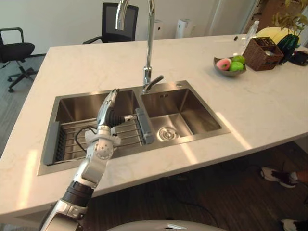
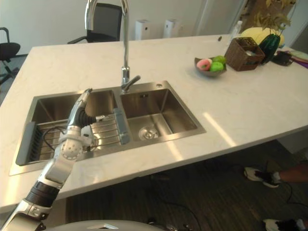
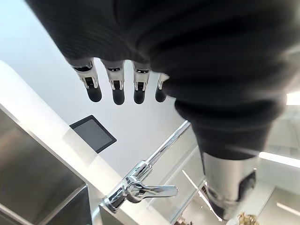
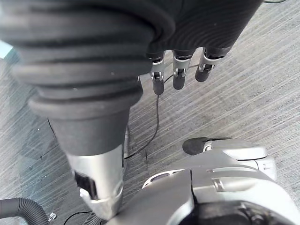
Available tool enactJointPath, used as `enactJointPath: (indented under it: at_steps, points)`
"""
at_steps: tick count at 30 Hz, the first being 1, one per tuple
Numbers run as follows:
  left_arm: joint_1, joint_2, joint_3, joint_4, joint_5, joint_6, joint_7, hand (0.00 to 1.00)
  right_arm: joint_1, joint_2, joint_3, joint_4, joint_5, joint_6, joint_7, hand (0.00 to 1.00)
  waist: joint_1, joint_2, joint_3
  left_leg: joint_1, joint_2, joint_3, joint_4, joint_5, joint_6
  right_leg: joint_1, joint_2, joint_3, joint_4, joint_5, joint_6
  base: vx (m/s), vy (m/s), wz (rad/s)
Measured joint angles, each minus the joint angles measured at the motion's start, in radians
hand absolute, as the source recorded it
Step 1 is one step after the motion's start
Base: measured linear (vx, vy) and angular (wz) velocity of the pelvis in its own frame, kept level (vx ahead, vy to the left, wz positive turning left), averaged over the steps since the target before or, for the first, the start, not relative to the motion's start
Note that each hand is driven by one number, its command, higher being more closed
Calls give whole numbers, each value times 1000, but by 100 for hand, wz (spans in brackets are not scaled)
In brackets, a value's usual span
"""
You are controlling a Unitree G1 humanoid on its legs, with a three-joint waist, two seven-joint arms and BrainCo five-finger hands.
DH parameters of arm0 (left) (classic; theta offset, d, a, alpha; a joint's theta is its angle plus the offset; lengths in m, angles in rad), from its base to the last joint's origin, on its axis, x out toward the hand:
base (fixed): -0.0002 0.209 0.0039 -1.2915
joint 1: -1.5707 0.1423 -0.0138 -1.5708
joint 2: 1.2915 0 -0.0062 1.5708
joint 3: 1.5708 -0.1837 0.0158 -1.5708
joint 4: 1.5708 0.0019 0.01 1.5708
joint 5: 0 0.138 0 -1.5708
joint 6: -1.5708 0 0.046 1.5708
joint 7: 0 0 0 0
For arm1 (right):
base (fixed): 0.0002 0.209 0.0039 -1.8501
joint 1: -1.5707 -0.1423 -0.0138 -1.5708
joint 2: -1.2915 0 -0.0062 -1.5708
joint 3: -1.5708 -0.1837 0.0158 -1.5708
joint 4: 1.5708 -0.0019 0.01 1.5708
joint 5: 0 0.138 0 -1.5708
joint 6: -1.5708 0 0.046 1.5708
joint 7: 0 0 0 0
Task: Walk over to the sink, pick up the cup, carry it to the dishwasher, place the cup inside the dishwasher, then close the dishwasher door
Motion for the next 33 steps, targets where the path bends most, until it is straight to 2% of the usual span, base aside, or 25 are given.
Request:
enactJointPath:
  at_steps: [6,10,16,23,33]
  points:
    - [0,64,-3,0,102,0,-148,0,-24,-31,25,-2,0,16,19,0,-20,20,21,3,-13,-25,-25,16,4,-3,-13,-23,0,0,6,-5,5,9]
    - [0,106,-5,0,121,-1,-226,0,-33,-33,25,0,0,20,28,0,-23,20,27,2,-14,-26,-26,16,4,-3,-15,-31,0,0,7,5,2,4]
    - [0,157,-26,26,244,1,-358,0,-41,-40,25,0,0,28,39,0,-28,18,34,3,-24,-25,-26,16,7,-2,-25,-31,0,2,10,-19,5,0]
    - [-3,176,-26,138,266,16,-414,0,-56,-42,26,-1,0,45,58,0,-46,21,45,3,-24,-20,-27,17,8,-5,-24,-28,0,3,12,-25,-2,-1]
    - [-10,201,0,219,263,29,-397,0,-57,-43,26,-16,0,67,63,0,-49,21,45,4,-23,2,-28,13,8,-16,-22,-8,0,4,13,-14,-1,-6]
